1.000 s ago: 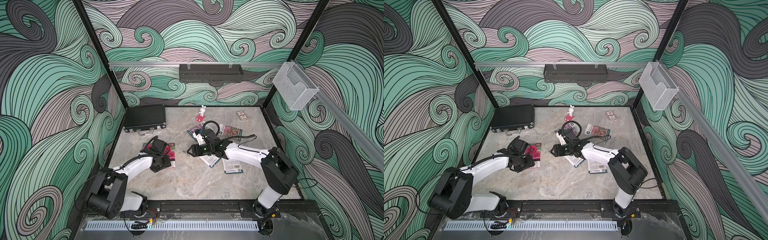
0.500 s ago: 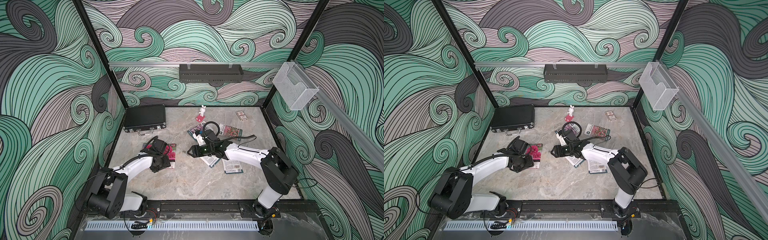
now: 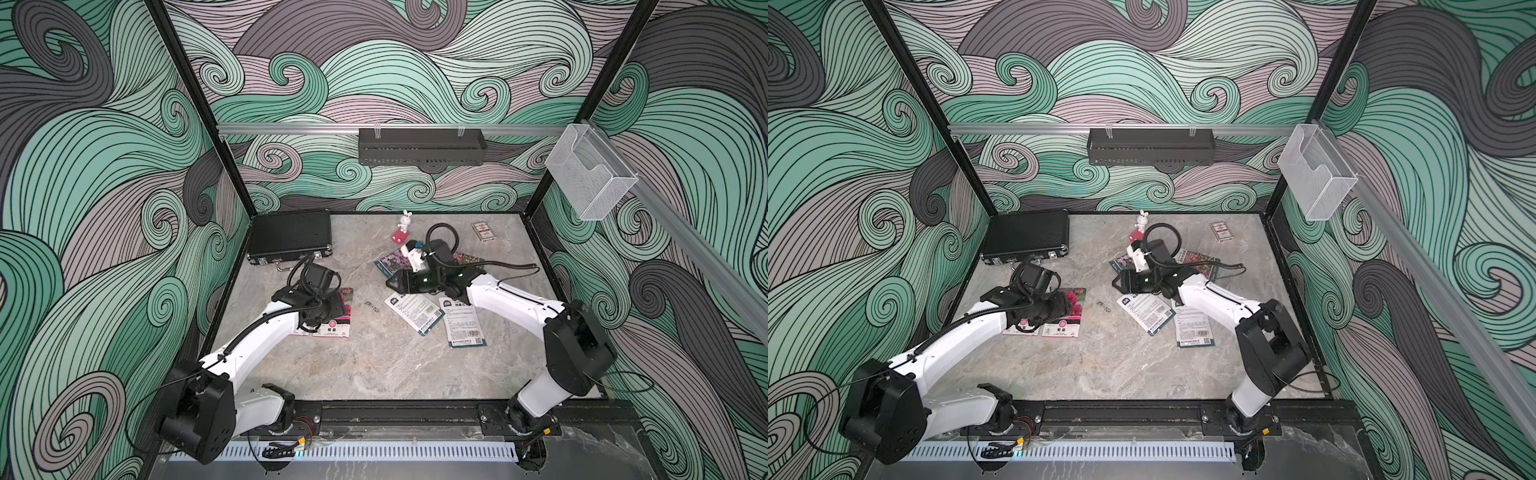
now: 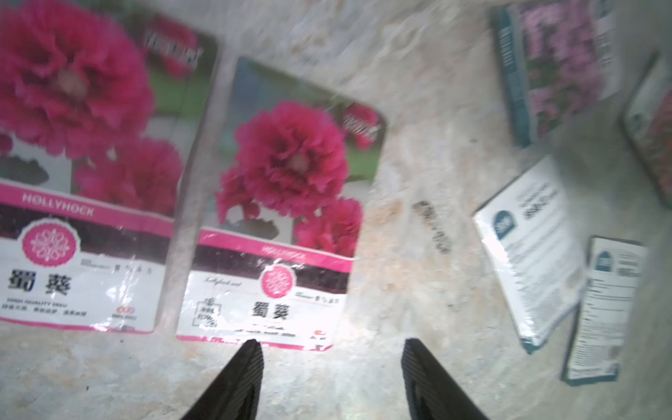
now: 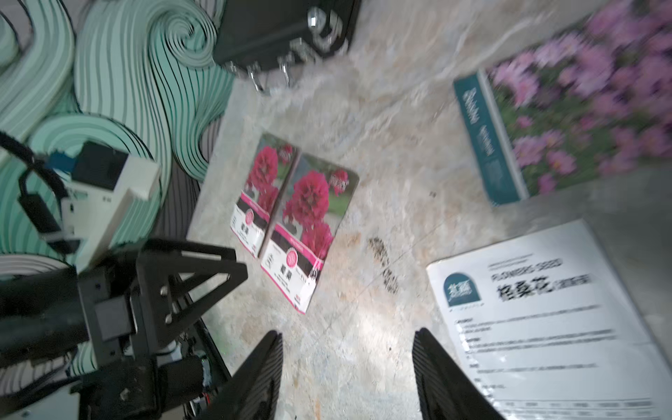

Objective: Arrange the seed packets in a row
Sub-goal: Adjust the seed packet at the center of the board.

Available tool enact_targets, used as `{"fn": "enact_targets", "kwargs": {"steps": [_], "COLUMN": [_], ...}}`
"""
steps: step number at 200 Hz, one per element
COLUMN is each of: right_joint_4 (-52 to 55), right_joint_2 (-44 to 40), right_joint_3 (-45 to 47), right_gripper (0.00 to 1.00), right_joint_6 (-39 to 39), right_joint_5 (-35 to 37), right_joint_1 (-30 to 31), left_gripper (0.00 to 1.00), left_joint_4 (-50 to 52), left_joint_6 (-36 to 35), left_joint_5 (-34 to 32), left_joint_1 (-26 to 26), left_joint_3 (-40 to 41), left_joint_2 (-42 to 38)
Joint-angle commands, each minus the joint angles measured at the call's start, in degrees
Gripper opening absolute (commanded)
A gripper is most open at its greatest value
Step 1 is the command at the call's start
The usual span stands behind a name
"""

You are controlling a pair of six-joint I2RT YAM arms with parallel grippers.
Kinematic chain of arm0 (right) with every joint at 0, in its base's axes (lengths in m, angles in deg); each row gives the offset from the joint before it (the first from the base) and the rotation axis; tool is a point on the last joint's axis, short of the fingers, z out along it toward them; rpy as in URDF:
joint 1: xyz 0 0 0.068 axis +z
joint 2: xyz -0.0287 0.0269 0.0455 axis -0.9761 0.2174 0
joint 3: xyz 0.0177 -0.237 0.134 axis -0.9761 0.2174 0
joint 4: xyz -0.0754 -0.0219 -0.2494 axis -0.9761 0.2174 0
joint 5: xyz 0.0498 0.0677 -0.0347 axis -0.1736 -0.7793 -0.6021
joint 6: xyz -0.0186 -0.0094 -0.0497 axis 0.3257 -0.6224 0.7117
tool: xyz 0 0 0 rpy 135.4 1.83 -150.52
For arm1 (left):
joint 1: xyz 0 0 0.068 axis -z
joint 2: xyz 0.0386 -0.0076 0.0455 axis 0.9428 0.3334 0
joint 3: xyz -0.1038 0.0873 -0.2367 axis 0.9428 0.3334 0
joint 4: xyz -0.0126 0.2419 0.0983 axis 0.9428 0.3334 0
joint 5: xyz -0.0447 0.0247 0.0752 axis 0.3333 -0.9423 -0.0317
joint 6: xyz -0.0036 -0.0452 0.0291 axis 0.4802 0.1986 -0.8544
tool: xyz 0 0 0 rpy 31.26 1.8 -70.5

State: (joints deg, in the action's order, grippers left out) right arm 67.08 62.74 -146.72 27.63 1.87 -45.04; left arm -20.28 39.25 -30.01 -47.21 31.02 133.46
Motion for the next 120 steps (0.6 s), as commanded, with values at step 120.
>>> {"fn": "enact_targets", "kwargs": {"steps": [120], "right_joint_4": [12.1], "right_joint_2": [1.4], "right_joint_3": [5.9], "right_gripper": [0.64], "right_joint_6": [8.4], "right_joint_5": [0.0], "right_joint_1": [-13.0], "left_gripper": [0.63], "left_joint_4": [-13.7], "left_joint_6": [-1.5], "left_joint_5": [8.8], "left_joint_1": [9.6], "left_joint_3": [-16.3], "left_joint_2": [31.8]}}
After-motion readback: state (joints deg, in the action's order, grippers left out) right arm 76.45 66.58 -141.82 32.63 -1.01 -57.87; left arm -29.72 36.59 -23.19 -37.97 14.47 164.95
